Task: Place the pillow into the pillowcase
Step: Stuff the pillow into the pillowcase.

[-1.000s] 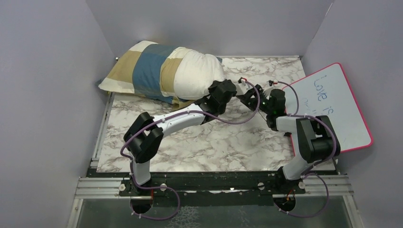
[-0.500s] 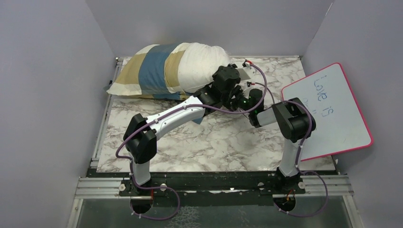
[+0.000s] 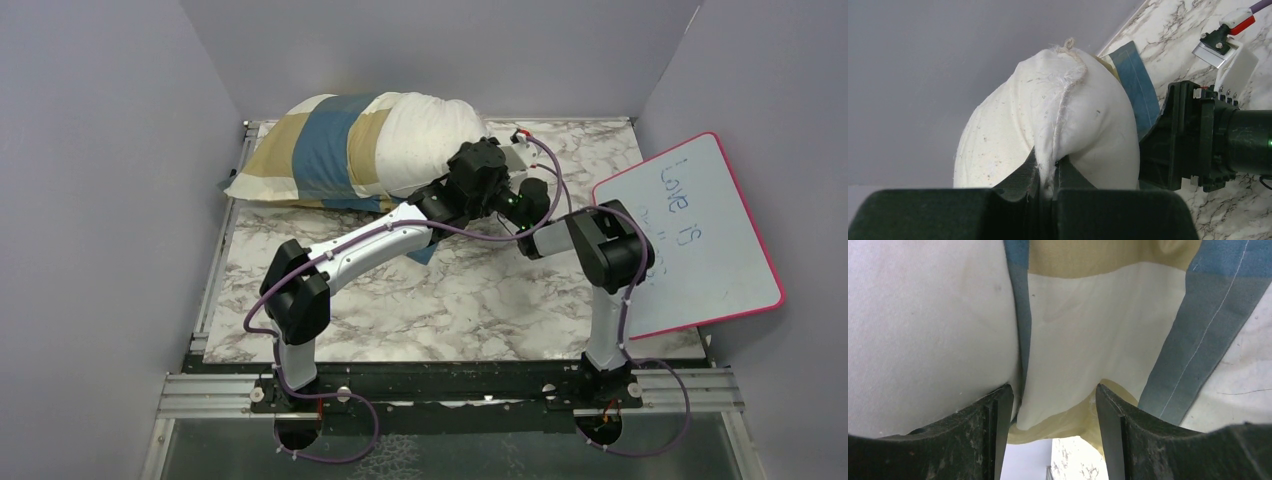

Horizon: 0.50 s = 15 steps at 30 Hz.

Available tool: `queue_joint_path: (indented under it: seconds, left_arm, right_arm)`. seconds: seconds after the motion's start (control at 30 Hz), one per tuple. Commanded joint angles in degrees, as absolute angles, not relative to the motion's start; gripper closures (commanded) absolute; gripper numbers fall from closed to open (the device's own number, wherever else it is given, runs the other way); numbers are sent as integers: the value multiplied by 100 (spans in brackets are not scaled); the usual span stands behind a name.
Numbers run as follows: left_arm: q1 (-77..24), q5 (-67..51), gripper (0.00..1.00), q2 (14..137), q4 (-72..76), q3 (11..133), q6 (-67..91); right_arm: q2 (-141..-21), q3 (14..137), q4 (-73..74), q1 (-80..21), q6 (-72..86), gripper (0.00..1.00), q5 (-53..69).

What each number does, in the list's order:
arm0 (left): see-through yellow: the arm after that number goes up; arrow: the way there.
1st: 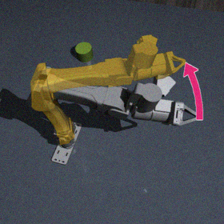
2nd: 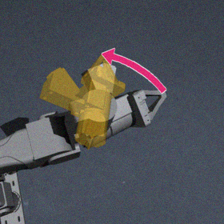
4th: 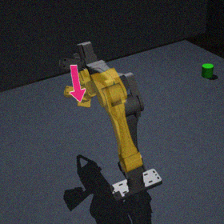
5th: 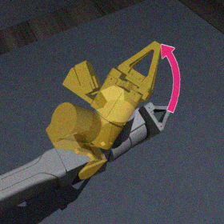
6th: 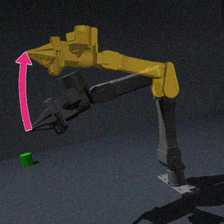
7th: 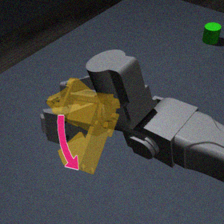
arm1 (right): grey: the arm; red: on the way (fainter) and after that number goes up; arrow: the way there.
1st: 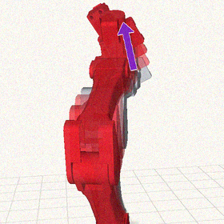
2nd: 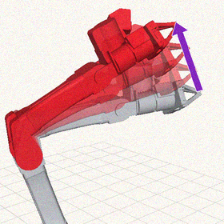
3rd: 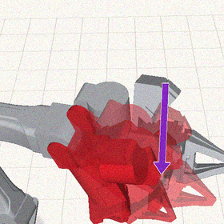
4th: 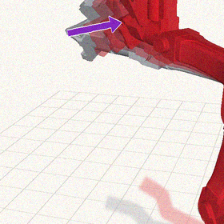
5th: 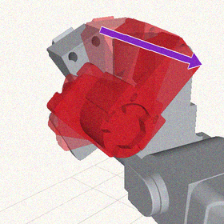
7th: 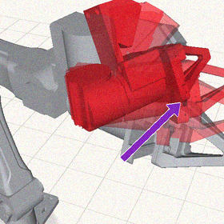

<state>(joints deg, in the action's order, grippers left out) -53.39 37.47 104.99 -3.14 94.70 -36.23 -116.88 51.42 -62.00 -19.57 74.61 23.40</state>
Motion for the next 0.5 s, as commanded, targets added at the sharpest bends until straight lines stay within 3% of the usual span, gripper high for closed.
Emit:
queue_joint_path:
  seconds: [0.0, 0.3, 0.47]
  left_arm:
    - [-5392, 3686, 100, 10160, 114, 9527, -3564]
    - [-5388, 3552, 100, 10117, 101, 9552, -3400]
    - [-5388, 3458, 100, 10086, 88, 9566, -3252]
  right_arm:
    - [-11882, 5341, -6292, -2007, 7589, 35, 2052]
    - [-12111, 5949, -5528, -2169, 7409, 43, 1787]
    - [-12256, 6379, -5054, -2402, 7341, 42, 1566]
